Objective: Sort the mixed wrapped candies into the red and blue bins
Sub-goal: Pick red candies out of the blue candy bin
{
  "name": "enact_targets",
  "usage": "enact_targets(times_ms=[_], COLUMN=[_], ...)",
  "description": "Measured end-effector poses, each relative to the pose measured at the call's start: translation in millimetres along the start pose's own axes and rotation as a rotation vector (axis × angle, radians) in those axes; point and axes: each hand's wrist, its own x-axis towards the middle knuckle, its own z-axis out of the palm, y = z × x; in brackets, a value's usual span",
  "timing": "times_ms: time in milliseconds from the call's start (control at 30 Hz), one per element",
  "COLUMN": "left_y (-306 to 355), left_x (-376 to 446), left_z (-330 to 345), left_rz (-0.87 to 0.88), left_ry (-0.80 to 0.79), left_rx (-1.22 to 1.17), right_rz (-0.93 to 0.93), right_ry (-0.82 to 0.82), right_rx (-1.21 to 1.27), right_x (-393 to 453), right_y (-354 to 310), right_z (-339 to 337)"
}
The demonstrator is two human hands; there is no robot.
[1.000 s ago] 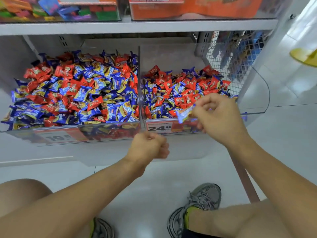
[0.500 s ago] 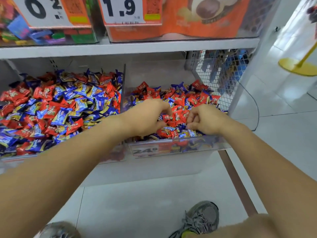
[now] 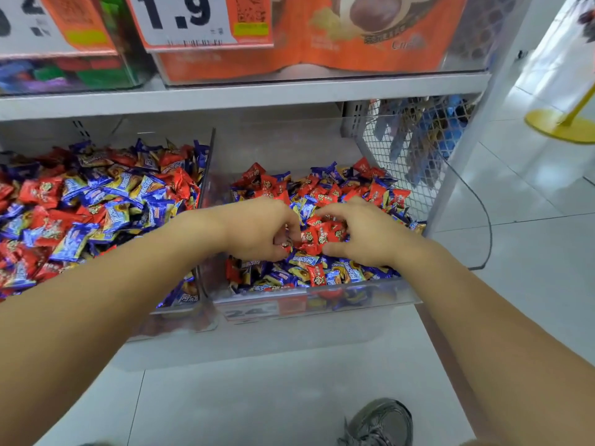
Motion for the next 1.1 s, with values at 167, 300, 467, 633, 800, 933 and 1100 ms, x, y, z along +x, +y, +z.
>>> enact_targets(times_ms=[167, 300, 467, 633, 800, 933, 1100], left_y=[4, 9, 17, 16, 10, 10, 6], left_x=[11, 27, 39, 45, 34, 25, 14], left_z=[-4, 3, 15, 15, 9, 0, -7], left_rz=[-0.021, 0.017, 0.043, -0.018, -0.072, -0.119, -0.141], left_ry=[0.068, 0.022, -0.003, 0.056, 0.060, 0.086, 0.150], left_rx=[-0.002, 0.051, 0.130, -0.019, -0.126, -0.206, -0.275], right_rz=[-0.022, -0.049, -0.039, 0.039, 0.038, 0.061, 0.127], right_ry=[-0.001, 0.061, 0.150, 0.286, 0.169, 0.015, 0.020], right_rx=[0.000, 0.012, 0.096, 0.200, 0.096, 0.064, 0.075], right_x=[11, 14, 9, 6, 18, 41, 44], right_y=[-2, 4, 10, 17, 9, -2, -2], right_z=[4, 8, -1, -15, -20, -10, -1])
